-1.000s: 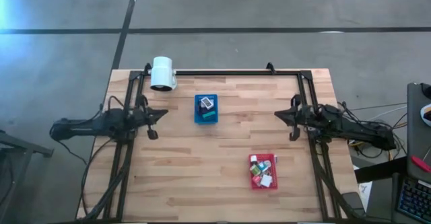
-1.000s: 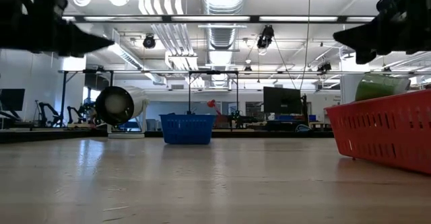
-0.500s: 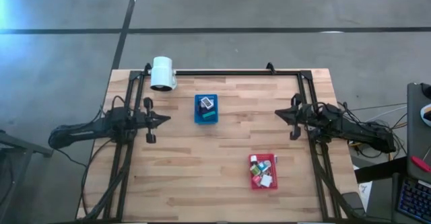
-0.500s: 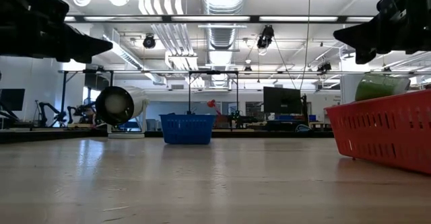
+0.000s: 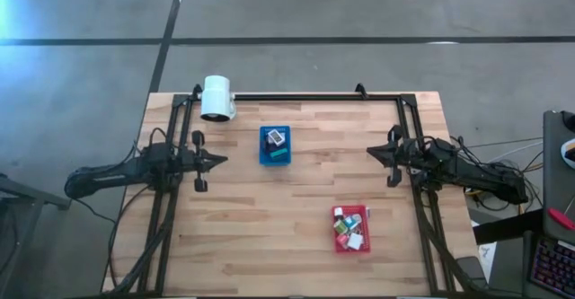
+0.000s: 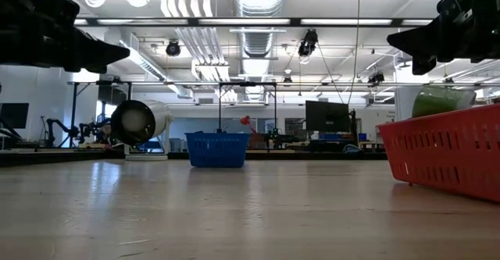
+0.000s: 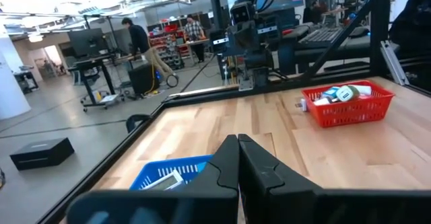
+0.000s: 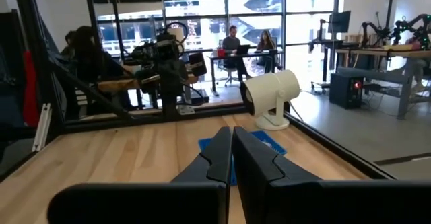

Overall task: Pick & Place Office items
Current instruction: Put the purple charger adapter into the red bin

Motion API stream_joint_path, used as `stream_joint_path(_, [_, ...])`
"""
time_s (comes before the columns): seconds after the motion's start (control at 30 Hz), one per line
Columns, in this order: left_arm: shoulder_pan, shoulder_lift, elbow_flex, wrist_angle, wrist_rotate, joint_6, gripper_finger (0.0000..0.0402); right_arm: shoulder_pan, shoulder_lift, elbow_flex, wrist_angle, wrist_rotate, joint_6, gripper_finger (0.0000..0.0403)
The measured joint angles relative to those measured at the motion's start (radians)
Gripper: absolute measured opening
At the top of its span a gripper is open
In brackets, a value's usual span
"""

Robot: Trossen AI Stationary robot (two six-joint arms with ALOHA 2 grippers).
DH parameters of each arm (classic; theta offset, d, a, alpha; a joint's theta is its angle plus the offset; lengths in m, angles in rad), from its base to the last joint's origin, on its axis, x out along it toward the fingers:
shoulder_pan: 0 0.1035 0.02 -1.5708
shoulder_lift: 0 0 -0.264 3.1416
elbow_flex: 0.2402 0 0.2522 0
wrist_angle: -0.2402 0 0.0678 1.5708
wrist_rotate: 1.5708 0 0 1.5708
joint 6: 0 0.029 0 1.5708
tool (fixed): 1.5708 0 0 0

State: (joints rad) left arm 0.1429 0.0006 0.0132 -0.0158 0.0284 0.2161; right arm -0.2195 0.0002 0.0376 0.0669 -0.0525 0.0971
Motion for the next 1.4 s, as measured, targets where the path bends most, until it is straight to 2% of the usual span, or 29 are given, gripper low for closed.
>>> stream_joint_path(0.43, [0.000, 0.000, 0.027, -0.009, 0.013, -0.038, 0.0015, 0.000, 0.046, 0.008, -0.004, 0.005, -0.002, 0.0013])
stream_joint_path(0.6, [0.000, 0.001, 0.071, -0.080, -0.015, -0.103, 0.0007, 0.001, 0.151, 0.049, -0.010, 0.073, 0.019, 0.0013])
stream_joint_path(0.8, [0.000, 0.025, 0.120, -0.160, -0.121, -0.155, 0.0006, 0.001, 0.310, 0.086, -0.012, 0.087, 0.026, 0.0013])
stream_joint_path(0.93, [0.000, 0.043, 0.154, -0.200, -0.148, -0.178, 0.0002, 0.001, 0.393, 0.108, -0.011, 0.161, 0.032, 0.0013])
stream_joint_path(1.23, [-0.001, 0.047, 0.177, -0.171, -0.149, -0.169, 0.0003, 0.001, 0.517, 0.123, 0.083, 0.187, -0.010, 0.0013])
stream_joint_path(1.4, [-0.001, 0.048, 0.208, -0.171, -0.204, -0.185, 0.0002, -0.007, 0.543, 0.123, 0.127, 0.187, -0.086, 0.0013])
